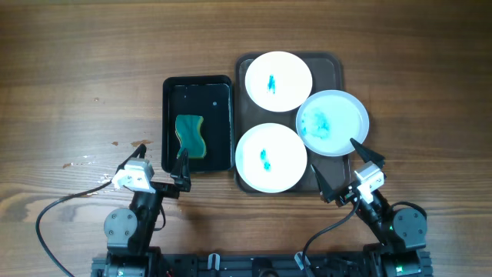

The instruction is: Clean dirty plates on tray and stack at the side

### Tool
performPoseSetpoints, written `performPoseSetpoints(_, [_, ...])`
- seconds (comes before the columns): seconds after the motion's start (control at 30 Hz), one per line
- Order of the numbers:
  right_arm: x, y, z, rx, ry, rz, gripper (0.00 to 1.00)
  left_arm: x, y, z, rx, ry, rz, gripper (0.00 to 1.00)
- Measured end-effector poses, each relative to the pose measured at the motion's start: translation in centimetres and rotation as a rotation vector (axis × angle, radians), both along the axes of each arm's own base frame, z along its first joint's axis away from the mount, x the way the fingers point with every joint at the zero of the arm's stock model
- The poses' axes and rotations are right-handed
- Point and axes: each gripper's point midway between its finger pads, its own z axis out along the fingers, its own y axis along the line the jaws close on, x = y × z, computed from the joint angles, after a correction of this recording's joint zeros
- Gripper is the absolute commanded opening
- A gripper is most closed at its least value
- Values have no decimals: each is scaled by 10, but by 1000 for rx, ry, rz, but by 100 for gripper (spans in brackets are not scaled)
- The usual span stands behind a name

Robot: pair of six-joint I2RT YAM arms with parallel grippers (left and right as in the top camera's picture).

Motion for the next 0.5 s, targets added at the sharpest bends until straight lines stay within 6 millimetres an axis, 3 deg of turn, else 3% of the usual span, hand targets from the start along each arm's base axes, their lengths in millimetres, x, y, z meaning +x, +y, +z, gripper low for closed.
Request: performPoseSetpoints(0.5, [0,0,4,2,-20,0,100,0,-1,0,0,0,-5,100])
